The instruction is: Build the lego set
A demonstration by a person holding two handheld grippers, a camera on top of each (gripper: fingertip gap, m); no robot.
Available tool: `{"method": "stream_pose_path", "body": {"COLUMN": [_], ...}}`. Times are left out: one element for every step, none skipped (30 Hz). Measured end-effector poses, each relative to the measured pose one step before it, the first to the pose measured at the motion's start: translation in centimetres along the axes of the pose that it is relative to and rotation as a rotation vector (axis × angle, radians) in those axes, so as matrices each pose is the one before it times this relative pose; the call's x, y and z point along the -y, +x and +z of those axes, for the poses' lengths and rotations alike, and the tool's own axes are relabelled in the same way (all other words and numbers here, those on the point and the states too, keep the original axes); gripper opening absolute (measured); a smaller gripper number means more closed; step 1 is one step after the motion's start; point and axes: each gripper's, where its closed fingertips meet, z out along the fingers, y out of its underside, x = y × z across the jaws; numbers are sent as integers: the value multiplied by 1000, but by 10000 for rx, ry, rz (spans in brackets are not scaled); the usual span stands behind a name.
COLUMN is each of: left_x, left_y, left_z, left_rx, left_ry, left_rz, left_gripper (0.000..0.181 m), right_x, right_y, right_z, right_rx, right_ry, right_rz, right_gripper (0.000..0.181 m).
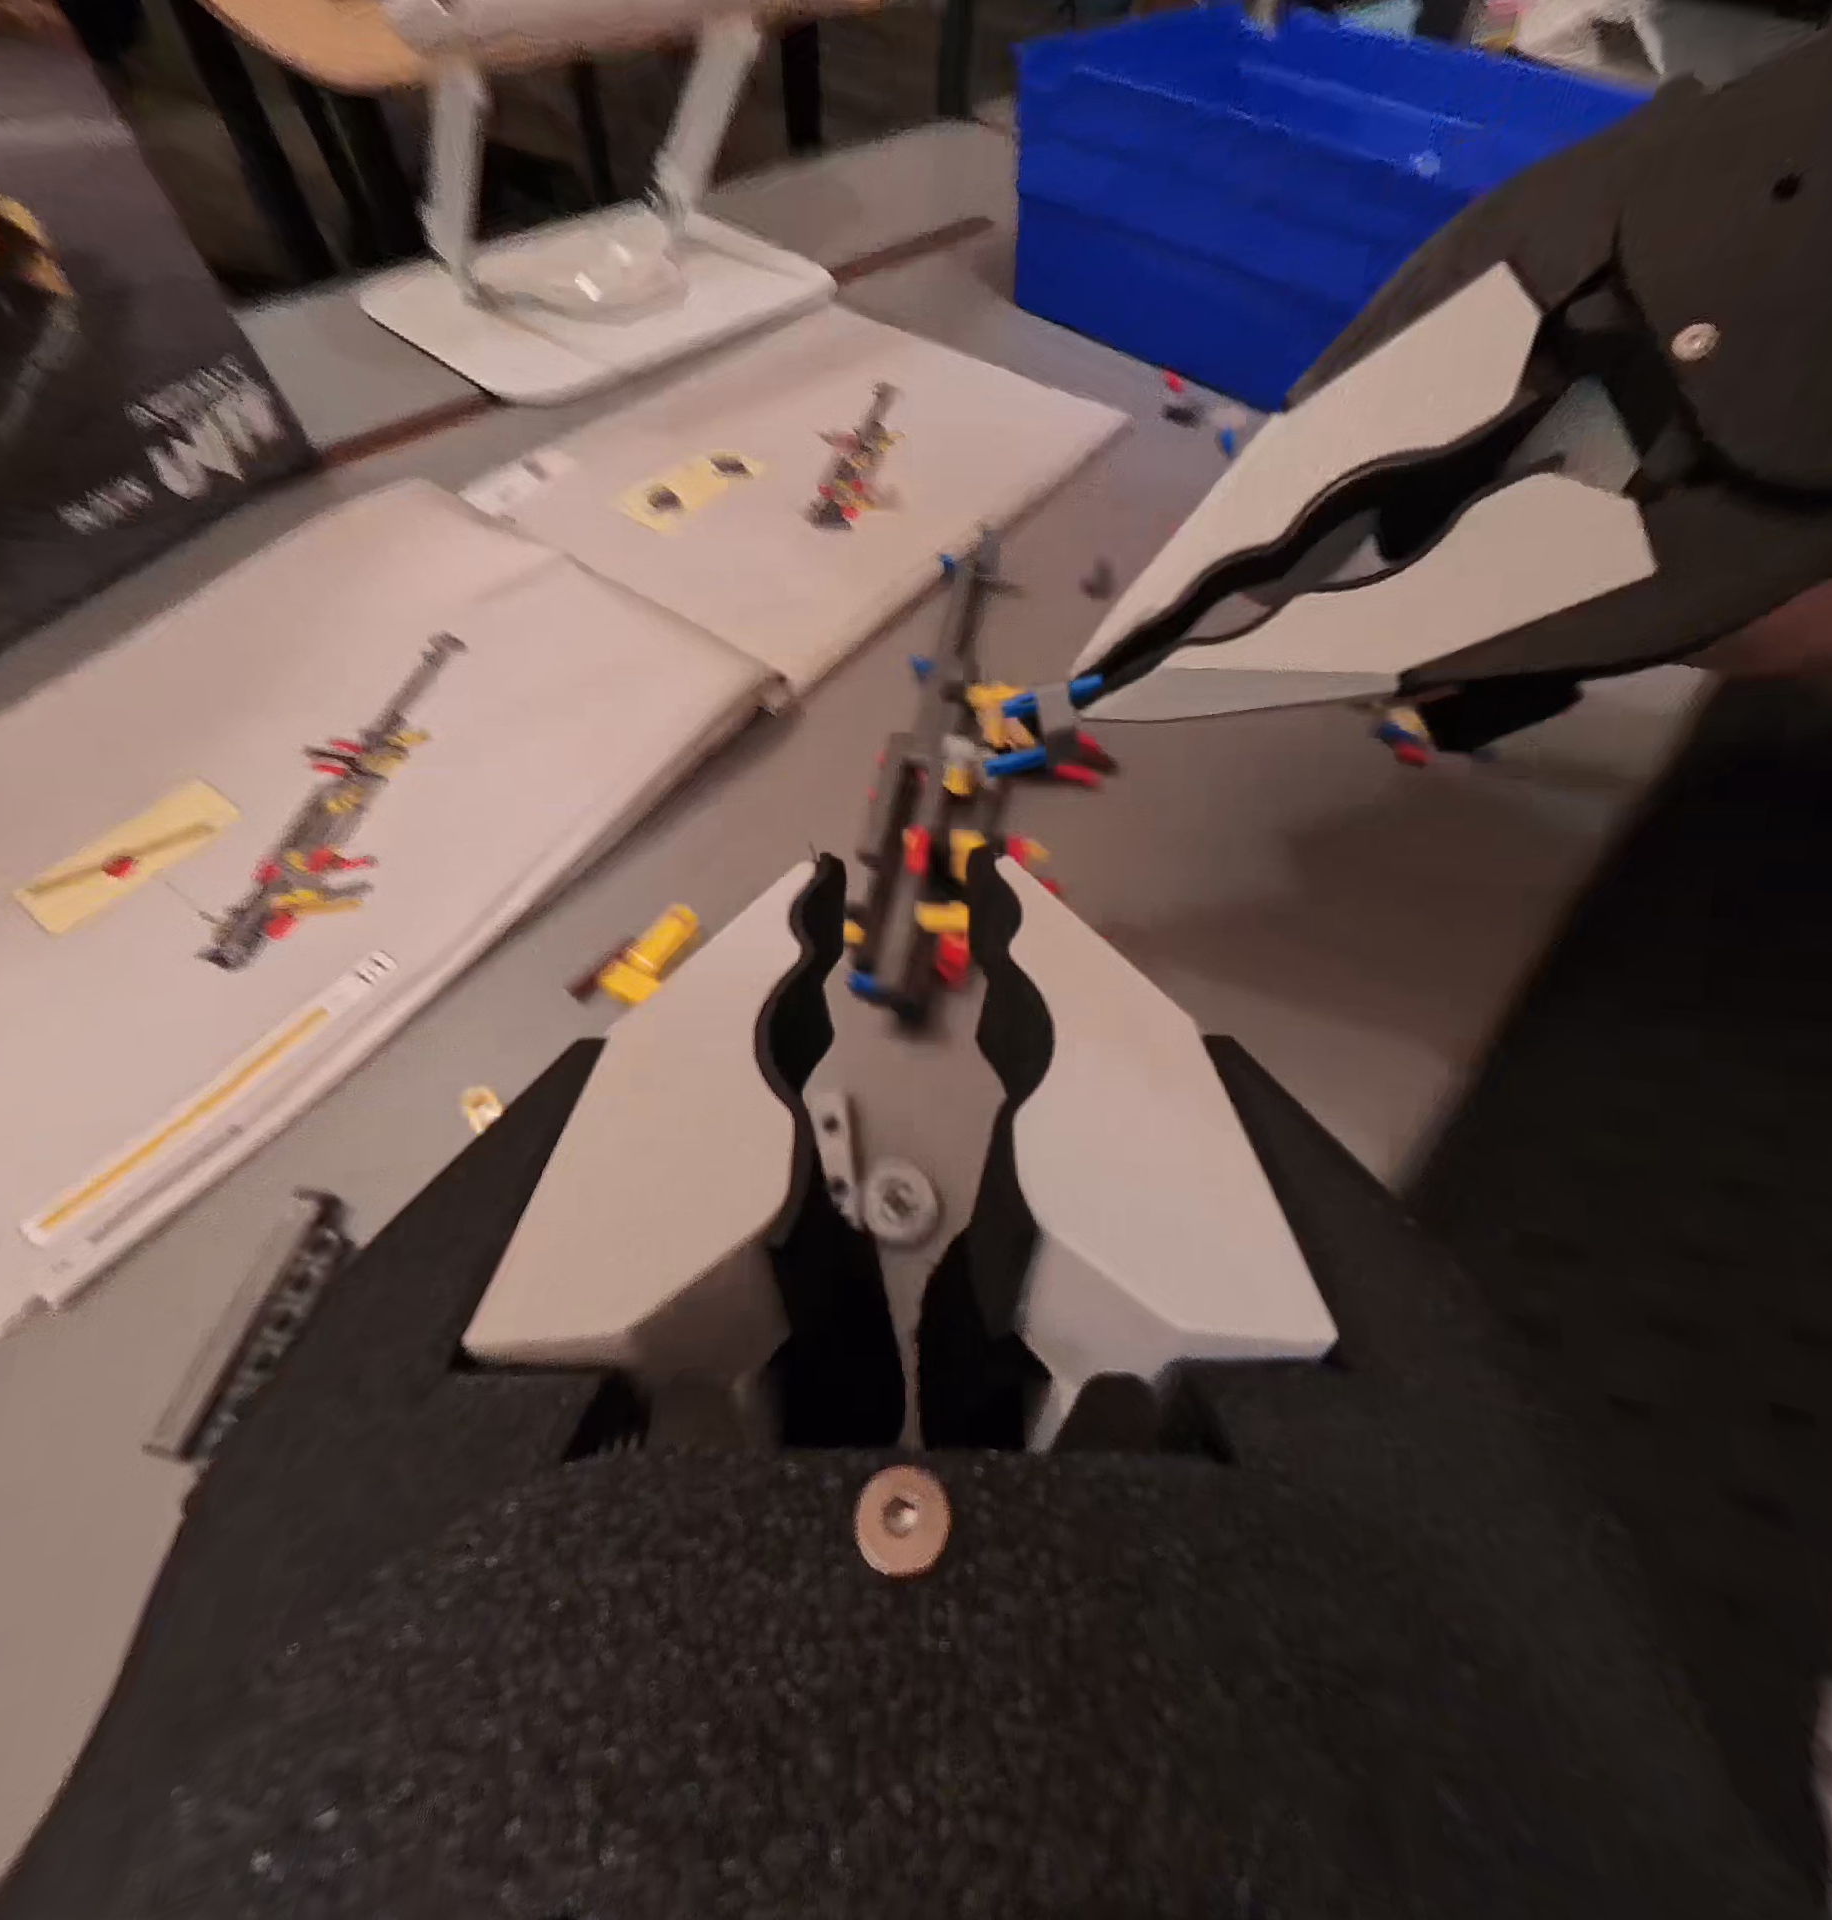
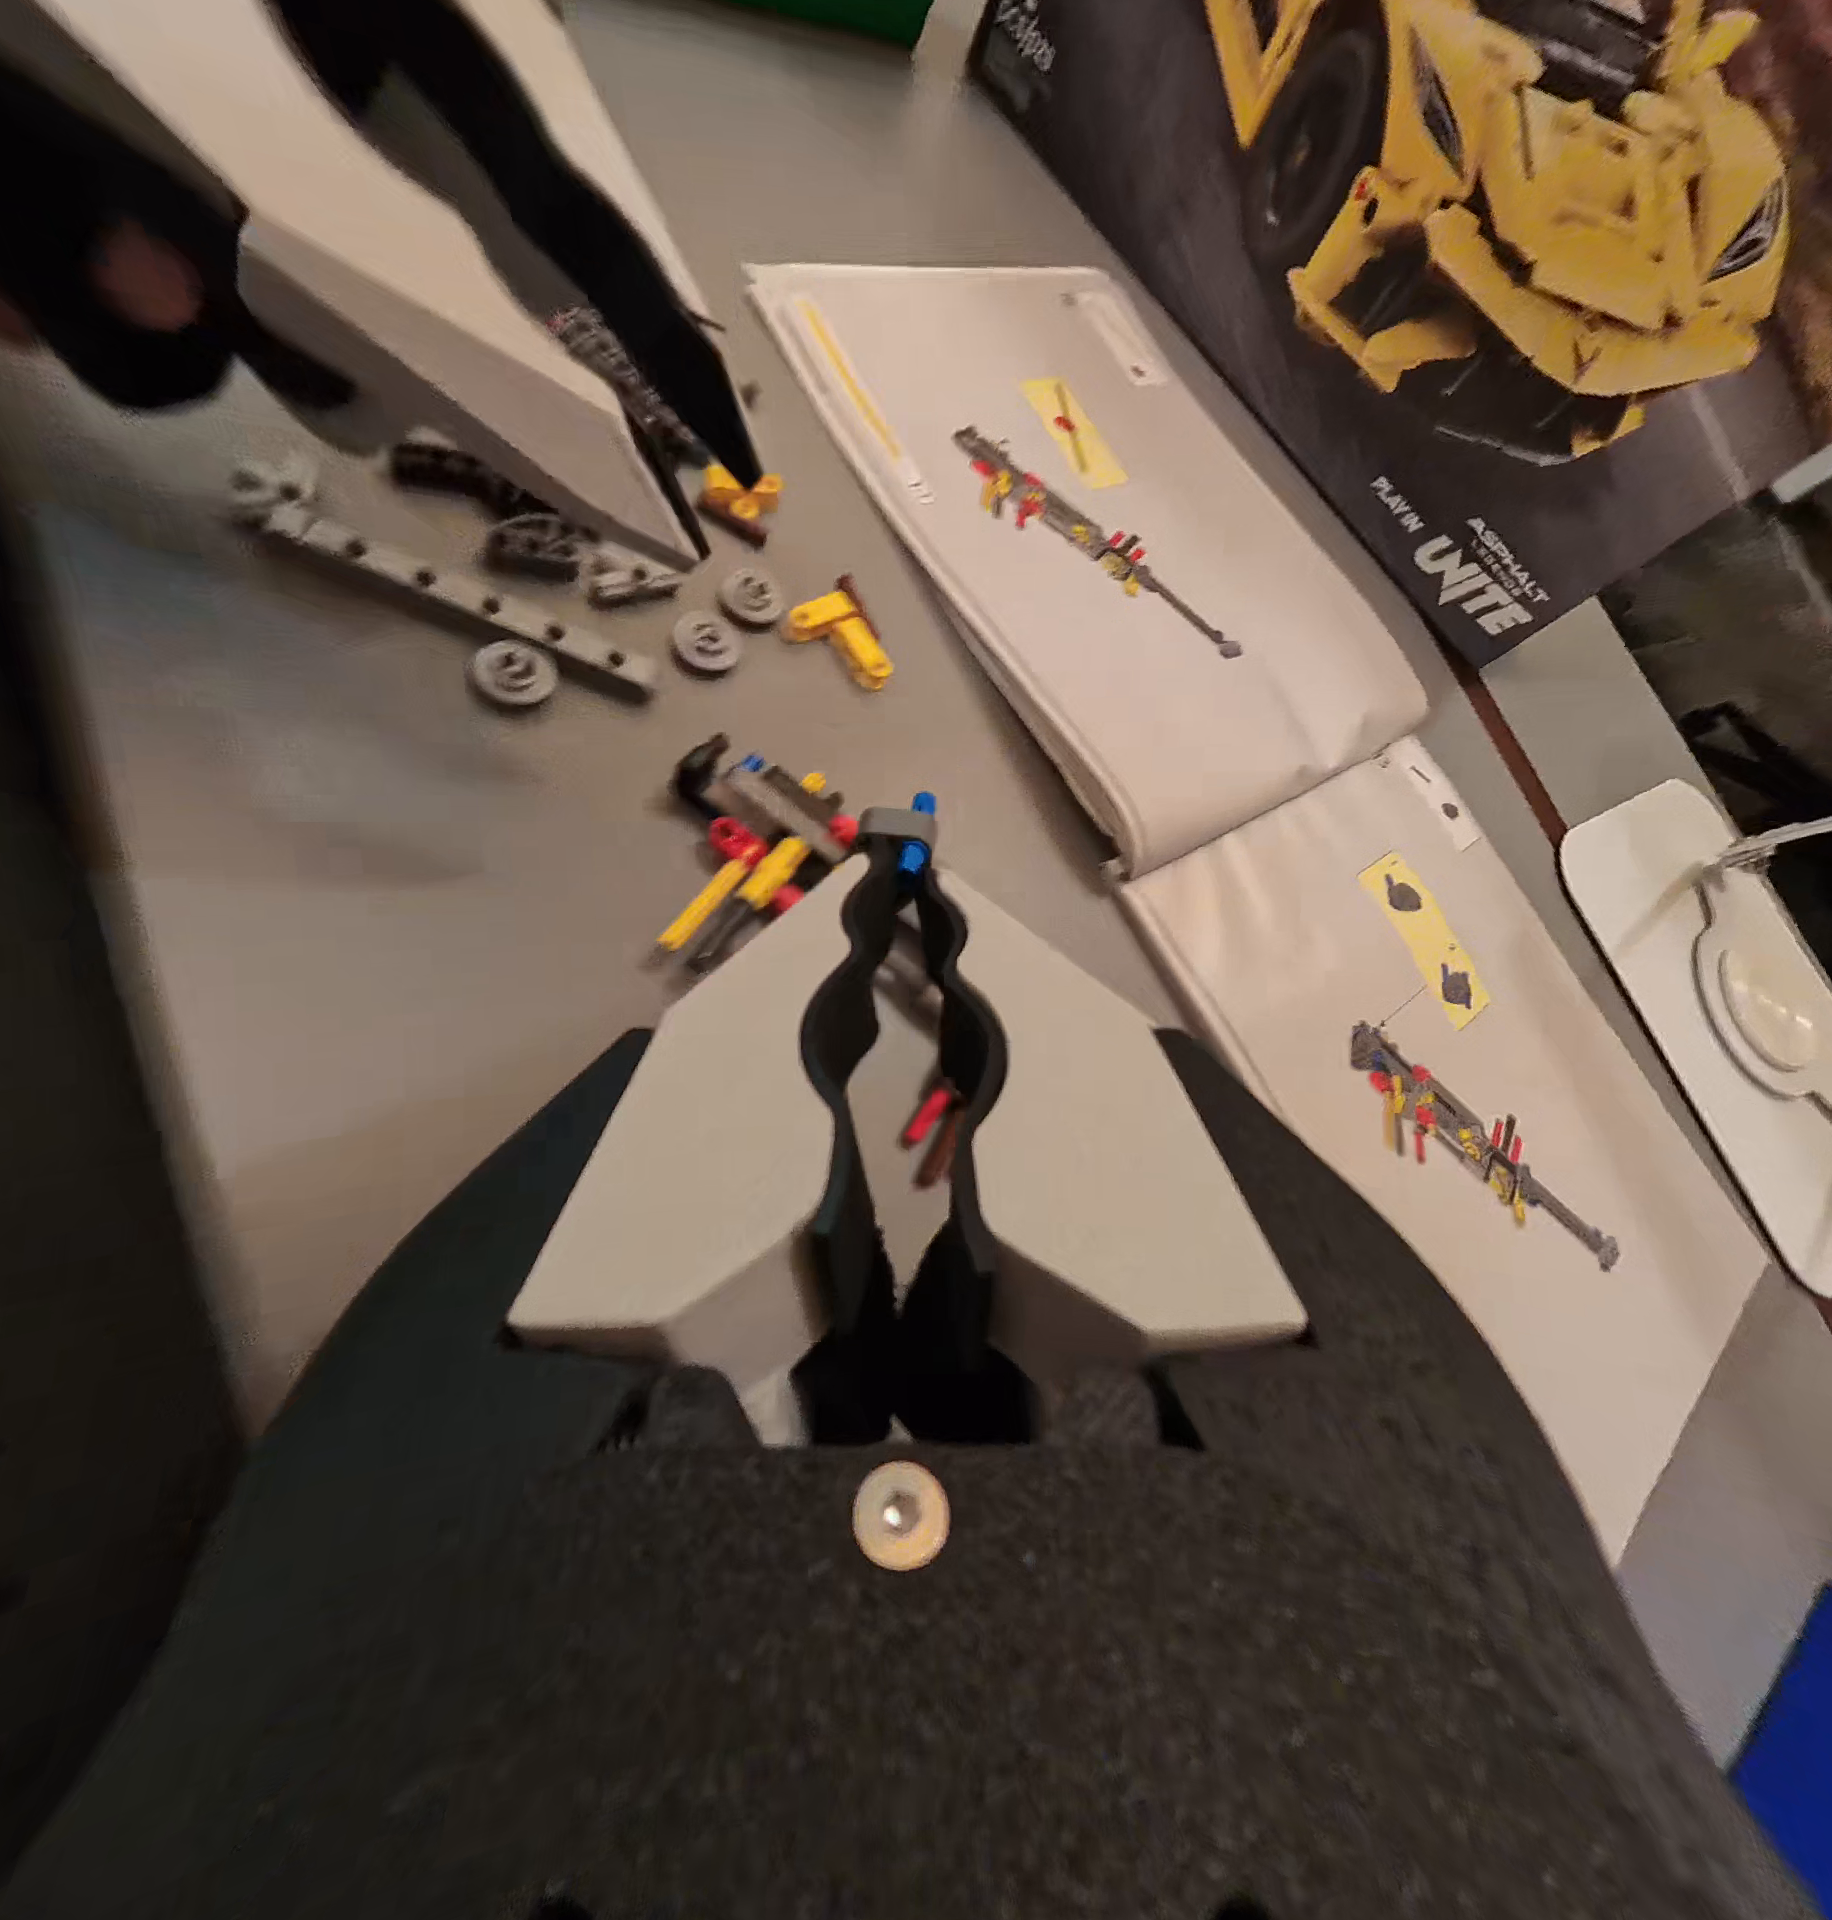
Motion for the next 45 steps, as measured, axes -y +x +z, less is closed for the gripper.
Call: {"method": "stream_pose_path", "body": {"left_x": [-647,-650,-784,-819,-676,-401,-83,66,96,45,4,2,21,62,134,258,159,-47,-126,-148,-144,-46,-10,-84,-105,-41,-62,-85,-81,-31,-14,-19,-24,-2,-11,-43,-22,5,48,79,79,45,18,20,56], "left_y": [849,642,856,1002,848,612,511,470,343,232,122,42,22,98,169,227,192,63,57,60,15,24,89,103,25,-72,-68,15,24,-43,-68,-25,-7,1,-18,-17,9,32,12,-14,-28,-40,-38,-100,-187], "left_z": [-590,-493,-335,-177,-53,0,-26,-37,-47,-39,-66,-83,-106,-102,-90,-88,-35,35,63,42,41,22,0,23,43,43,55,63,29,23,40,41,33,25,25,42,56,58,65,49,19,-4,6,20,16], "left_rx": [-304,-68,-158,-215,-88,46,53,-32,-62,-61,5,92,138,106,39,-25,-29,8,-4,-23,0,4,-60,-106,-88,-27,-38,-74,-76,-22,-6,-28,-31,-10,14,19,15,2,12,25,14,14,7,65,111], "left_ry": [-440,-283,-298,-310,-246,-137,14,60,38,8,8,27,39,54,90,154,90,-33,-80,-99,-80,0,29,-19,-54,-12,-11,-30,-35,-1,-16,-50,-56,-55,-62,-76,-55,-23,16,60,70,54,57,69,96], "left_rz": [-39,90,282,432,486,448,331,155,-8,-33,29,136,213,192,114,47,15,46,59,61,63,36,-9,-67,-92,-85,-32,19,56,36,-1,-13,10,59,96,111,102,66,23,-14,-48,-52,-42,-34,4], "left_gripper": [22,22,22,22,22,22,22,22,21,21,21,20,19,16,15,14,11,11,11,12,12,13,13,13,16,18,18,18,18,18,18,18,18,18,18,18,18,18,18,18,17,17,16,13,10], "right_x": [-114,-205,-134,42,131,278,453,636,569,386,422,397,289,233,265,240,85,-45,-54,-61,-64,-59,-41,-63,-66,-79,-30,-20,-24,2,71,-48,-26,-13,-56,-41,-58,-85,16,31,36,13,11,147,268], "right_y": [-1142,-1122,-1062,-919,-643,-359,-225,-406,-199,-220,-429,-258,-51,-79,-146,-145,-33,-68,-129,-207,-187,-62,-7,-83,29,-49,-117,-74,-116,17,51,-22,48,51,-45,-6,29,8,14,97,76,31,22,72,126], "right_z": [-190,-66,60,58,-26,-185,-313,-362,-294,-245,-236,-231,-203,-186,-202,-157,-92,-22,20,49,57,68,85,98,103,100,71,26,21,-7,-15,43,40,59,69,49,46,17,-35,-58,-32,4,-7,-72,-89], "right_rx": [-195,-194,-207,-243,-322,-380,-352,-156,-230,-146,33,-1,-36,8,-10,-48,-107,-35,44,120,121,57,27,41,-51,-1,60,34,57,-20,-8,85,48,55,111,69,12,5,0,-70,-60,-17,54,49,7], "right_ry": [-85,-189,-200,-146,-156,-146,-37,142,134,13,120,157,90,35,67,97,36,-40,-7,29,56,64,44,15,24,21,63,91,101,120,122,13,43,63,36,78,85,60,97,97,119,139,77,84,185], "right_rz": [-250,-210,-180,-303,-522,-741,-868,-769,-359,-9,35,175,376,254,-66,-272,-168,-49,122,184,132,118,123,10,-32,51,109,31,-25,-34,122,190,157,194,203,120,56,33,43,45,42,107,115,144,190], "right_gripper": [3,3,3,3,3,3,3,3,3,3,3,3,3,3,3,3,3,3,3,3,3,3,3,3,3,3,3,3,3,3,3,3,3,3,3,3,3,3,3,3,3,3,3,3,3]}}
